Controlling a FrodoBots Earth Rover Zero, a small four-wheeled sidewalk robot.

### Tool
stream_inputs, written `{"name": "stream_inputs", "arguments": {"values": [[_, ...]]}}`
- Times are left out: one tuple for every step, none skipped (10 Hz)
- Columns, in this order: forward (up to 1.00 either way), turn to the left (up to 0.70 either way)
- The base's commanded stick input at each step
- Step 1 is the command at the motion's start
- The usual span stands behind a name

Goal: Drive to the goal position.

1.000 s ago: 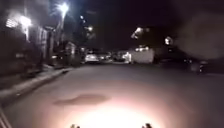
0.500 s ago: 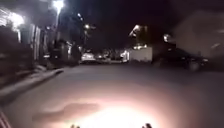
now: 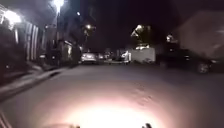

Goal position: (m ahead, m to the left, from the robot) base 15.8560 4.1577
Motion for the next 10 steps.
{"name": "stream_inputs", "arguments": {"values": [[0.85, 0.0], [0.85, 0.0], [0.85, 0.0], [0.85, 0.0], [0.85, 0.0], [0.85, 0.0], [0.85, 0.0], [0.85, 0.0], [0.85, 0.0], [0.85, 0.0]]}}
